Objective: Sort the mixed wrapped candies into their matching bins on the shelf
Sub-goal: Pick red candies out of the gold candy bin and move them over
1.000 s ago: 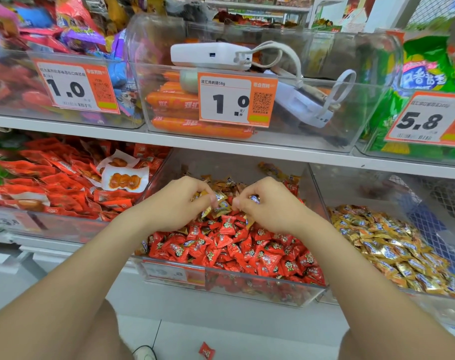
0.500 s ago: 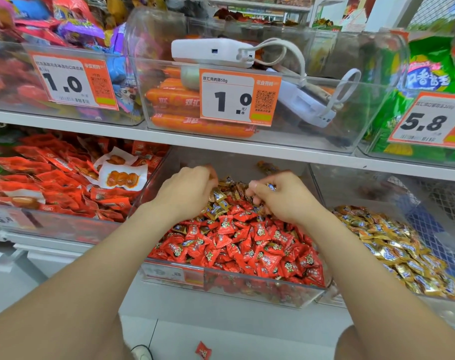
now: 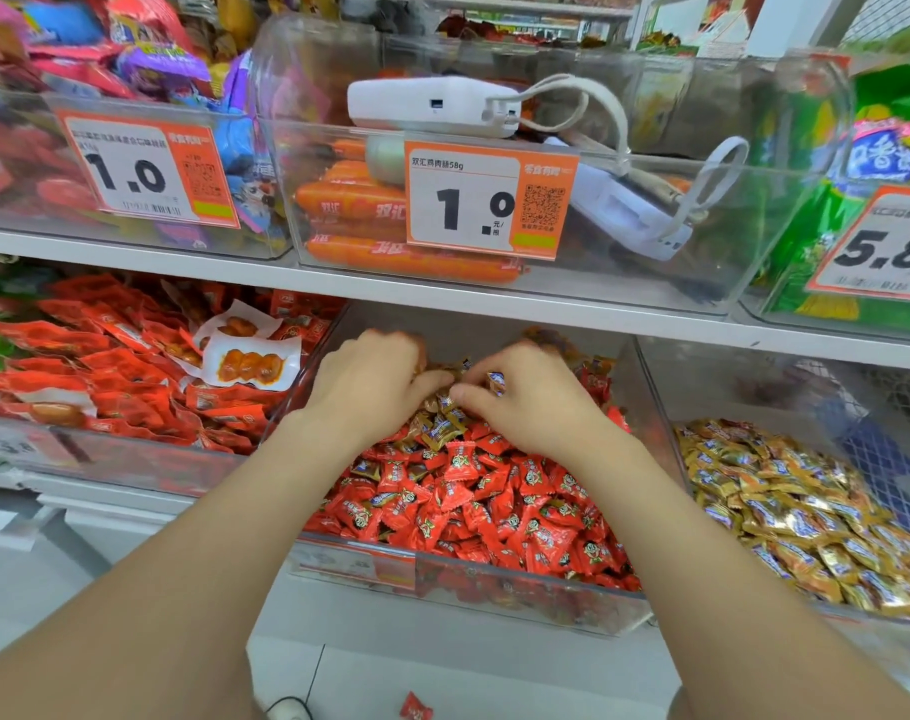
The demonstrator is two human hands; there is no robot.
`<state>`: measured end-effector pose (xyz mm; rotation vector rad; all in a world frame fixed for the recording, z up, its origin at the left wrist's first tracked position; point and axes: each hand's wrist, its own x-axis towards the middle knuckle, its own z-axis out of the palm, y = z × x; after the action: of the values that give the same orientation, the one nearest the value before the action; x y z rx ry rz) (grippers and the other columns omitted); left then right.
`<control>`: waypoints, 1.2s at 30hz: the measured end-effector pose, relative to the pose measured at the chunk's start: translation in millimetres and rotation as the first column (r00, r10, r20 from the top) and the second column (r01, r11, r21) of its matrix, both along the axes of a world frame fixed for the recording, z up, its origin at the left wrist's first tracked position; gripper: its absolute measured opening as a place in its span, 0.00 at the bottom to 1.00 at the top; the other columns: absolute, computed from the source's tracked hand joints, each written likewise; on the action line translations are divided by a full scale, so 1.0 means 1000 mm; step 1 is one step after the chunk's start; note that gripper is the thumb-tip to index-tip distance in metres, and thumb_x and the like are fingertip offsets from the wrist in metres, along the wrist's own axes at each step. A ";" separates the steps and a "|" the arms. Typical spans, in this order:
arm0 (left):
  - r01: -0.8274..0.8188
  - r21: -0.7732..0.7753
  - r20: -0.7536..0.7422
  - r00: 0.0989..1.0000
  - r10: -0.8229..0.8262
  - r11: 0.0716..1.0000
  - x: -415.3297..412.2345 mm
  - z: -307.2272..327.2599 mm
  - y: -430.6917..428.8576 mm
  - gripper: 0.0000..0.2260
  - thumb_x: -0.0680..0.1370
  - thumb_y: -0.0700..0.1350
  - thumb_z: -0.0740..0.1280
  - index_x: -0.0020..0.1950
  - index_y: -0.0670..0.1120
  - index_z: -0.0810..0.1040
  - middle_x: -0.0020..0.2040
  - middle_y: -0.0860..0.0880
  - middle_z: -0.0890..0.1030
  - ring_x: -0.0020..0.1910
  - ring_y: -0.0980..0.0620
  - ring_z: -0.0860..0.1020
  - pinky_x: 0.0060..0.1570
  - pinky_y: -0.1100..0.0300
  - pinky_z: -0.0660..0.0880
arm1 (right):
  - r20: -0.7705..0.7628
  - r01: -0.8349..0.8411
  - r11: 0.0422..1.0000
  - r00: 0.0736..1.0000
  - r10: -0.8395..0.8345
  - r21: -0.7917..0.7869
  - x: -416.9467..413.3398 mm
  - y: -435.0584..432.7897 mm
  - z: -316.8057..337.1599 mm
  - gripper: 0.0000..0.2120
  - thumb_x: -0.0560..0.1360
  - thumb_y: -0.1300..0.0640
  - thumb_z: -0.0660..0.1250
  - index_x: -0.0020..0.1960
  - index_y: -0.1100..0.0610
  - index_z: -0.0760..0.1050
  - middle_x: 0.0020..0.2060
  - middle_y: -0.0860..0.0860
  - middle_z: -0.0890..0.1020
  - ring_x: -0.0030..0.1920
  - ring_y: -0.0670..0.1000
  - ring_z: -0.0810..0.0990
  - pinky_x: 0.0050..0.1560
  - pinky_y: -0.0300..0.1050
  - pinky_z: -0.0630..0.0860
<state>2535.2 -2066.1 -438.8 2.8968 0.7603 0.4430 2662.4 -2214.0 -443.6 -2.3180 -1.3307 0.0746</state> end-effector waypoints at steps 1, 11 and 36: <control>0.005 -0.018 0.013 1.000 -0.005 1.000 -0.002 0.000 0.000 0.18 0.80 0.67 0.64 0.44 0.53 0.72 0.47 0.42 0.81 0.49 0.35 0.81 0.40 0.52 0.72 | 0.015 -0.005 0.997 1.000 0.006 -0.073 0.001 0.005 0.000 0.18 0.75 0.36 0.73 0.58 0.45 0.85 0.56 0.48 0.86 0.58 0.55 0.83 0.58 0.56 0.81; 0.131 -0.030 -0.063 0.989 -0.133 0.991 -0.008 -0.021 0.015 0.10 0.84 0.53 0.59 0.56 0.53 0.79 0.54 0.45 0.78 0.50 0.35 0.82 0.48 0.43 0.81 | 0.049 -0.129 0.885 0.985 0.168 -0.448 -0.001 0.036 -0.004 0.32 0.74 0.36 0.75 0.73 0.49 0.72 0.70 0.52 0.78 0.69 0.59 0.77 0.65 0.57 0.77; 0.239 -0.326 0.023 0.969 -0.245 0.915 -0.015 -0.005 0.000 0.17 0.80 0.67 0.65 0.53 0.53 0.78 0.44 0.53 0.83 0.43 0.53 0.81 0.48 0.48 0.80 | -0.774 0.252 0.945 0.633 0.004 0.211 0.000 -0.032 0.011 0.09 0.82 0.50 0.71 0.59 0.53 0.80 0.40 0.52 0.79 0.28 0.46 0.74 0.25 0.38 0.68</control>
<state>2520.4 -2066.1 -444.1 2.6346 0.4184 0.2354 2662.1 -2246.1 -432.8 -1.7554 -0.6626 0.6917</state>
